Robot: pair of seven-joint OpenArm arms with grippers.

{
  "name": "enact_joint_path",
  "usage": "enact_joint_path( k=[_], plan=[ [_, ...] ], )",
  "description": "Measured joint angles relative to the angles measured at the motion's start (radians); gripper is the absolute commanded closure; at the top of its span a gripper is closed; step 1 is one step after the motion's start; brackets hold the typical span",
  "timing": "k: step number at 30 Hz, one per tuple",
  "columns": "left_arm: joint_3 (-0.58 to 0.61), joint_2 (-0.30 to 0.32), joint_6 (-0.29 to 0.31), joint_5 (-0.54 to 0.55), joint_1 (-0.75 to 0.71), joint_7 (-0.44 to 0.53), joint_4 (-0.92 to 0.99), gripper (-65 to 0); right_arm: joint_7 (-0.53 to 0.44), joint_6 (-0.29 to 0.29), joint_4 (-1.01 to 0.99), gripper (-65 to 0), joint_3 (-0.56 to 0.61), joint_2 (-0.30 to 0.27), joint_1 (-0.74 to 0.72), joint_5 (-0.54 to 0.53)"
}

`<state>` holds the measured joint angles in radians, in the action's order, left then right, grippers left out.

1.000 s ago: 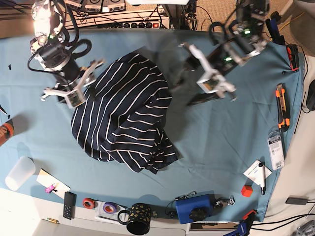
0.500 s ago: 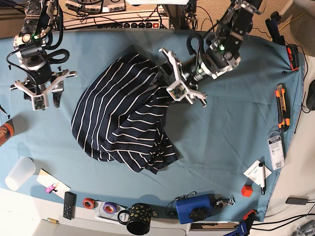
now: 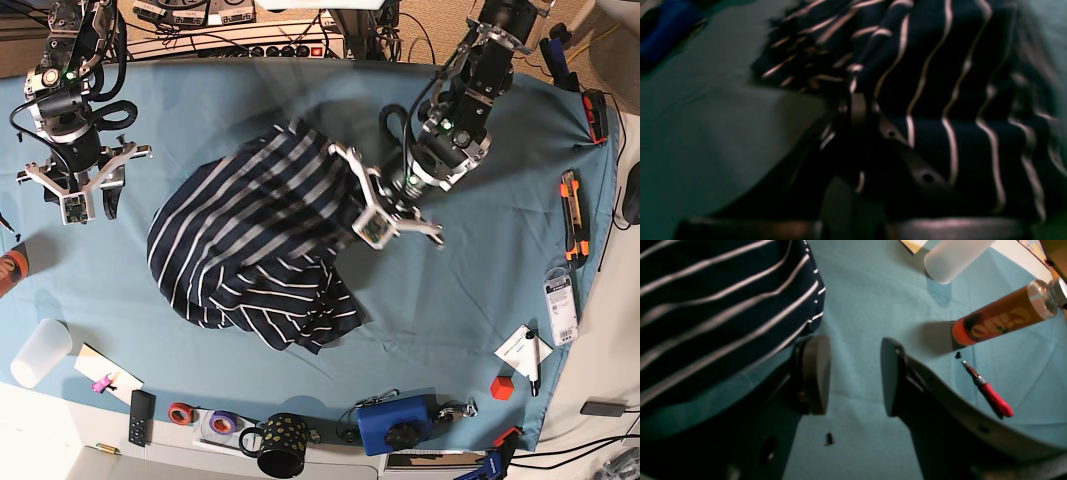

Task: Layout the t-shirt on the table in an organized manner, then fold the t-shirt properly
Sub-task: 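Drag the grasped shirt edge with the left gripper away from the pile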

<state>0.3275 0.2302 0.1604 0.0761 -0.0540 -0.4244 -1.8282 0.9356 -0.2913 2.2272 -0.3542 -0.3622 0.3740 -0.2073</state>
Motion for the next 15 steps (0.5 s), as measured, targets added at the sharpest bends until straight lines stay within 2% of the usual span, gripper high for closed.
enact_joint_path(
  k=[2,5,10,12,15],
  plan=[
    [-0.02,-0.003,-0.09,-0.031,0.011,-0.016,0.0,0.0,0.008,-0.008,0.0,-24.9,0.0,0.0,0.0,0.0],
    [-0.109,-0.006,-0.134,-0.05,0.025,-0.055,-0.003,0.0,0.019,-0.015,0.0,-24.9,0.0,0.0,0.0,0.0],
    [-0.34,-0.006,-0.138,-0.024,0.041,-0.055,-0.007,0.0,0.021,-0.016,-0.018,-24.9,0.0,0.0,0.0,-0.014],
    [-0.425,-0.006,-0.129,0.024,0.038,-0.074,-0.008,0.0,0.024,-0.054,-0.047,-24.9,0.0,0.0,0.0,-0.048],
    [-0.499,0.001,-0.051,0.082,0.035,-0.092,-0.008,0.0,0.029,-0.103,-0.079,-24.9,0.0,0.0,0.002,-0.161]
  ],
)
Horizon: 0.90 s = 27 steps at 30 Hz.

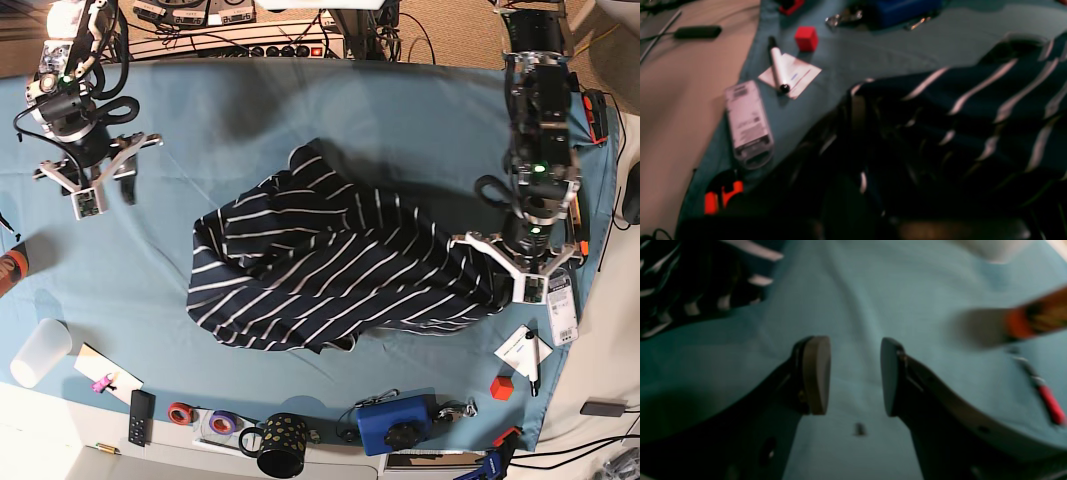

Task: Layout the t-shirt on the table in an organized manner, then fold the t-shirt properly
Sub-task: 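Drag the grasped shirt edge with the left gripper away from the pile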

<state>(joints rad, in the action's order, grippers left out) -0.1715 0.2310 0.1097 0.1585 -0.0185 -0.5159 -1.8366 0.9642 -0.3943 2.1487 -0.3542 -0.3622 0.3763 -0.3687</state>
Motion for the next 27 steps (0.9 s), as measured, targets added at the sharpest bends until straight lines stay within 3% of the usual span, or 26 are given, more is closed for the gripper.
enact_joint_path(
  k=[2,3,6,8,11,15,18,21,27],
  plan=[
    [-0.021,-0.001,0.061,0.003,0.0,-0.001,0.0,0.0,-0.002,-0.037,-0.009,-24.9,0.0,0.0,0.0,-0.059],
    [-0.027,-0.001,0.089,0.003,0.0,0.0,0.0,-7.0,-0.002,-0.052,-0.01,-24.9,0.0,0.0,0.0,-0.083],
    [-0.026,-0.001,0.141,0.003,0.0,0.013,0.0,-36.8,0.003,-0.121,-0.01,-24.9,0.0,0.0,0.0,-0.151],
    [-0.025,-0.001,0.144,0.003,0.0,0.016,0.0,-47.2,0.008,-0.168,-0.01,-24.9,0.004,0.0,0.0,-0.21],
    [-0.026,-0.001,0.137,0.003,0.0,-0.042,-0.007,-47.8,0.013,-0.188,-0.01,-24.9,0.053,0.0,0.0,-0.233],
    [-0.026,-0.001,0.074,0.01,0.0,-0.17,-0.077,-47.7,-0.02,-0.19,-0.016,-24.9,0.172,0.0,0.0,-0.175],
    [-0.026,0.0,0.069,0.011,-0.003,-0.206,-0.141,-47.7,-0.086,-0.13,-0.056,-24.9,0.262,0.001,-0.01,-0.087],
    [-0.025,-0.001,0.071,0.011,-0.026,-0.203,-0.188,-47.7,-0.103,-0.101,-0.143,-24.9,0.335,0.045,-0.054,-0.04],
    [-0.025,-0.001,0.071,0.011,-0.085,-0.198,-0.211,-47.7,-0.098,-0.104,-0.301,-24.9,0.391,0.156,-0.188,-0.035]
  ],
)
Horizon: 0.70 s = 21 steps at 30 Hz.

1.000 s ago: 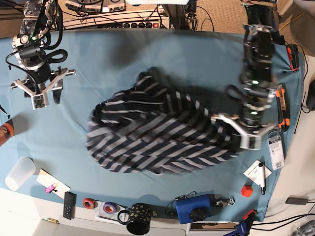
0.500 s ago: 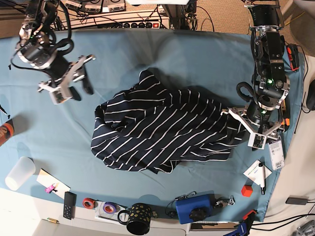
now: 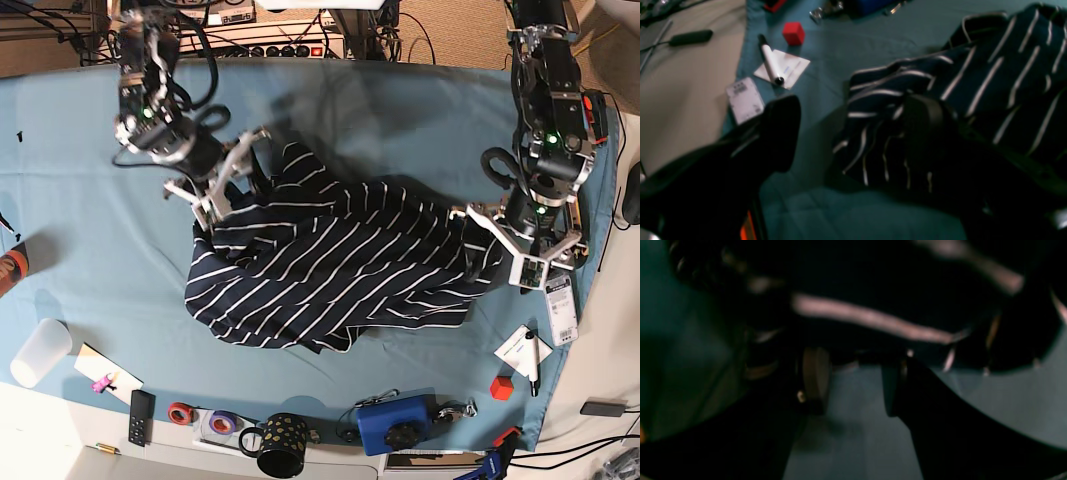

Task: Layout the t-shirt on the table in an organized manner, then fold the t-shirt properly
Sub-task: 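Drag the grasped shirt edge with the left gripper away from the pile, then reach the right gripper to the shirt and grasp a hem edge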

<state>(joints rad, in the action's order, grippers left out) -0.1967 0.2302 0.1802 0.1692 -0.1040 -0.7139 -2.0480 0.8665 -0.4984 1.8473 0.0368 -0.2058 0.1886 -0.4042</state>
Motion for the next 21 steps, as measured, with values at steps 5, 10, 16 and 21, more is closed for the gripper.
enact_joint_path(
  k=[5,10,16,21],
  plan=[
    [0.0,0.0,0.0,0.0,-0.029,0.003,0.0,-47.7,-0.004,0.0,-0.002,-5.7,0.0,0.057,-0.098,-0.002],
    [0.0,0.0,0.0,0.0,-0.031,0.008,0.0,-47.7,-0.002,0.027,-0.002,0.0,-0.002,0.061,-0.187,0.062],
    [0.0,0.0,0.0,0.0,-0.032,0.007,0.0,-47.7,-0.03,0.076,-0.002,0.0,-0.057,0.062,-0.344,0.065],
    [0.0,0.0,-0.001,0.001,-0.072,0.01,0.0,-47.7,-0.038,0.072,-0.004,0.0,-0.125,0.062,-0.481,0.072]
  ],
)
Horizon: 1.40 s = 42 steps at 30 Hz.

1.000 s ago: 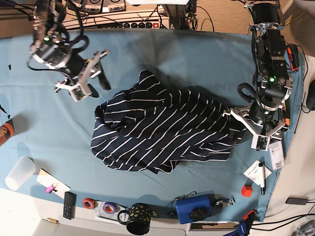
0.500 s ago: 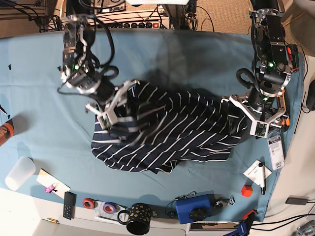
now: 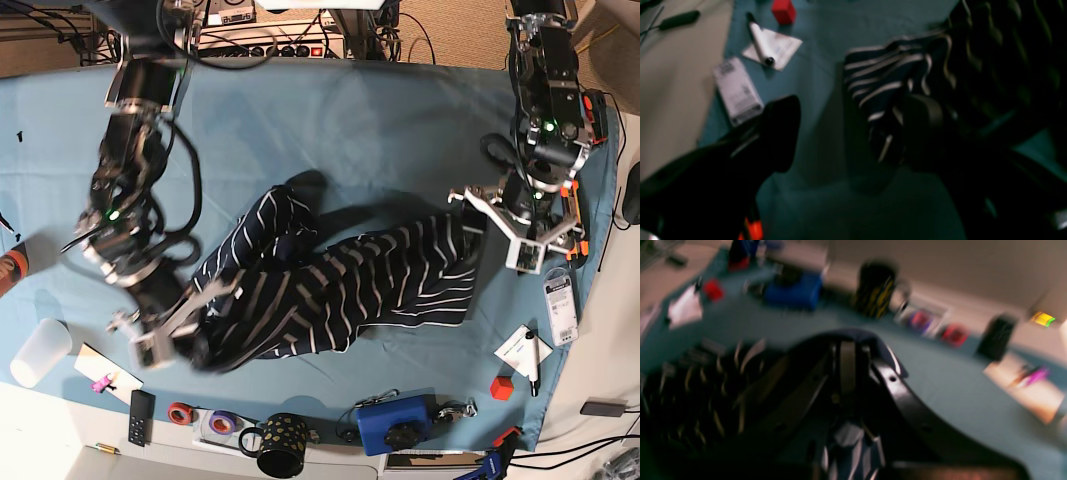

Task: Layout the t-shirt on the table in an organized manner, then fold the t-shirt properly
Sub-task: 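Reach the right gripper to the shirt and grasp a hem edge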

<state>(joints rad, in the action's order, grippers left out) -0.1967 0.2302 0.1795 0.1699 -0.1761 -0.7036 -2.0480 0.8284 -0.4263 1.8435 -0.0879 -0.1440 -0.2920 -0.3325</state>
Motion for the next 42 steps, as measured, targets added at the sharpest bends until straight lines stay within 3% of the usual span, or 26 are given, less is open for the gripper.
enact_joint_path(
  k=[6,13,14,17,19,22,24,26,29,32,35,39,42],
  plan=[
    [0.0,0.0,0.001,0.014,-0.034,0.0,0.0,-47.7,-0.014,0.029,-0.179,0.0,-0.129,0.0,-0.116,0.039],
    [0.0,0.0,0.001,0.014,-0.036,0.002,0.0,-47.7,0.064,0.015,-0.303,0.0,-0.258,-0.001,-0.168,-0.011],
    [0.0,0.0,0.001,0.014,-0.036,0.001,0.0,-47.7,0.089,-0.001,-0.303,-3.7,-0.259,-0.007,-0.168,-0.029],
    [0.0,0.0,0.001,0.014,-0.037,0.002,0.0,-47.7,0.174,-0.071,-0.303,-24.8,-0.258,-0.036,-0.167,-0.091],
    [0.0,0.0,0.001,0.014,-0.036,0.002,0.0,-47.7,0.202,-0.084,-0.304,-26.4,-0.258,-0.05,-0.168,-0.157],
    [0.0,0.0,0.002,0.051,-0.037,0.005,0.0,-47.7,0.3,-0.105,-0.301,-26.4,-0.259,-0.066,-0.168,-0.408],
    [0.0,0.0,0.074,0.097,-0.035,0.009,0.0,-47.7,0.354,-0.193,-0.271,-26.4,-0.259,-0.071,-0.17,-0.526],
    [0.016,0.0,0.159,0.114,-0.037,0.039,0.001,-47.7,0.377,-0.272,-0.209,-26.4,-0.269,-0.071,-0.174,-0.557],
    [0.073,0.0,0.228,0.087,-0.034,0.108,0.021,-47.7,0.365,-0.271,-0.147,-26.4,-0.329,-0.072,-0.182,-0.52],
    [0.162,0.001,0.251,-0.054,-0.034,0.155,0.053,-47.7,0.369,-0.243,-0.15,-26.4,-0.415,-0.072,-0.169,-0.433],
    [0.253,0.001,0.203,-0.189,-0.013,0.187,0.093,-47.7,0.367,-0.198,-0.149,-26.3,-0.504,-0.072,-0.128,-0.377],
    [0.349,0.003,0.095,-0.225,0.074,0.189,0.17,-46.8,0.371,-0.183,-0.15,-26.3,-0.609,-0.071,-0.024,-0.349],
    [0.4,0.001,0.046,-0.229,0.15,0.145,0.273,-42.1,0.378,-0.18,-0.154,-26.3,-0.661,-0.069,0.068,-0.347]
  ],
)
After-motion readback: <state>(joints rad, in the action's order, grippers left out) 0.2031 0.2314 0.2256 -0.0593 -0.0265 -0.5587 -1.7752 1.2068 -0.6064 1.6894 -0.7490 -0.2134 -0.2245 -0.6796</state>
